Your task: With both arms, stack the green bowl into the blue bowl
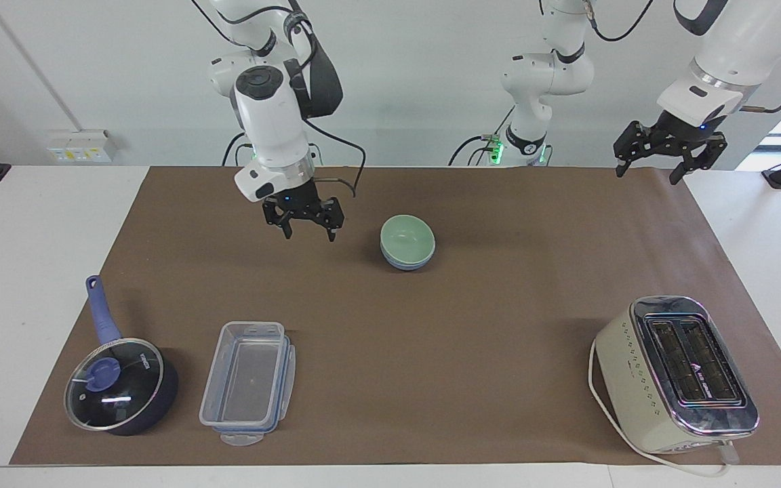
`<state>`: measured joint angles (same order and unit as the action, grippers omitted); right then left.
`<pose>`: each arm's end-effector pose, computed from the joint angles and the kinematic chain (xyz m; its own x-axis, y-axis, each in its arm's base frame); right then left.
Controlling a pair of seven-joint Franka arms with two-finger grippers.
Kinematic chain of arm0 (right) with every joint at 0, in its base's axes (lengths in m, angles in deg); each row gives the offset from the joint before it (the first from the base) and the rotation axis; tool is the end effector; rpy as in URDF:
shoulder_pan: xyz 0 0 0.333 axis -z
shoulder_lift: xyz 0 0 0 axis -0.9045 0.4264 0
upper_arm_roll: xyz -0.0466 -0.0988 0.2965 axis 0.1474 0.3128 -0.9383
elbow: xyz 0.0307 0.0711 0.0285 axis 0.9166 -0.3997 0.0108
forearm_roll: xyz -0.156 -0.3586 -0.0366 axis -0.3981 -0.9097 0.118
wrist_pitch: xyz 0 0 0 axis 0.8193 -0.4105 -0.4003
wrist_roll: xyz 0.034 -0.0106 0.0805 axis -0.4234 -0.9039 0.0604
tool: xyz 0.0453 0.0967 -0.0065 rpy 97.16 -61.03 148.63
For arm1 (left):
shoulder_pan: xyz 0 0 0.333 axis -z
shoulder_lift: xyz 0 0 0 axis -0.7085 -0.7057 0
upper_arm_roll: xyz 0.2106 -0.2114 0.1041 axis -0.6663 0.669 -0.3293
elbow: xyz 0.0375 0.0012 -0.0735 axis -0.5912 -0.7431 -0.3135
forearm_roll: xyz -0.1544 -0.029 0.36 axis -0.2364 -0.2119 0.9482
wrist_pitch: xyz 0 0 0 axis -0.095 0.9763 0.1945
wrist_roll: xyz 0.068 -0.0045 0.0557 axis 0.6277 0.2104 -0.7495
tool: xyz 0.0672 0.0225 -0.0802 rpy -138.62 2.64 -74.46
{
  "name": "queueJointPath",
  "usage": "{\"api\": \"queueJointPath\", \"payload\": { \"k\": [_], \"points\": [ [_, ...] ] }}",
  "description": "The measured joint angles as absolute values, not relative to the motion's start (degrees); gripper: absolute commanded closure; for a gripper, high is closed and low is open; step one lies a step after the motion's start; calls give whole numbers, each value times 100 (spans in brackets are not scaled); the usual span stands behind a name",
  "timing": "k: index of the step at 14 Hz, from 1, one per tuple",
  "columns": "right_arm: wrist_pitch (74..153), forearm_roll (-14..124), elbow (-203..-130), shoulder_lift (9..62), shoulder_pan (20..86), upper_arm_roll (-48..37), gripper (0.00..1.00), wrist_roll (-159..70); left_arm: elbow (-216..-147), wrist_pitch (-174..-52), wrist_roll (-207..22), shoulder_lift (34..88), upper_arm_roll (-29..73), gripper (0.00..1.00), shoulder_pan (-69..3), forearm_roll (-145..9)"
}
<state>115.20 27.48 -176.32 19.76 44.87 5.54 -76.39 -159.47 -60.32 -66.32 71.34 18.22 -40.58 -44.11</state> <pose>0.5415 0.1596 0.4794 0.9840 -0.1622 0.0741 -0.1556 -0.9839 -0.0878 0.5431 -0.0338 0.6502 0.9702 -0.2423 -0.0049 -0.2421 -0.9701 0.0192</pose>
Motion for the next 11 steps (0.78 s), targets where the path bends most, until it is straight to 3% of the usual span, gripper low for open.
{"api": "queueJointPath", "payload": {
  "k": [5, 11],
  "points": [
    [10735, 2745, -17629, 1607, 5194, 556, 0, -7050, -15947, -6032, -6632, 7134, 1822, 0, -4058, -4411],
    [10380, 2743, -17635, 1532, 6014, 561, 0, -6199, -15947, -6032, -6632, 7134, 1822, 0, -4057, -4411]
  ]
}}
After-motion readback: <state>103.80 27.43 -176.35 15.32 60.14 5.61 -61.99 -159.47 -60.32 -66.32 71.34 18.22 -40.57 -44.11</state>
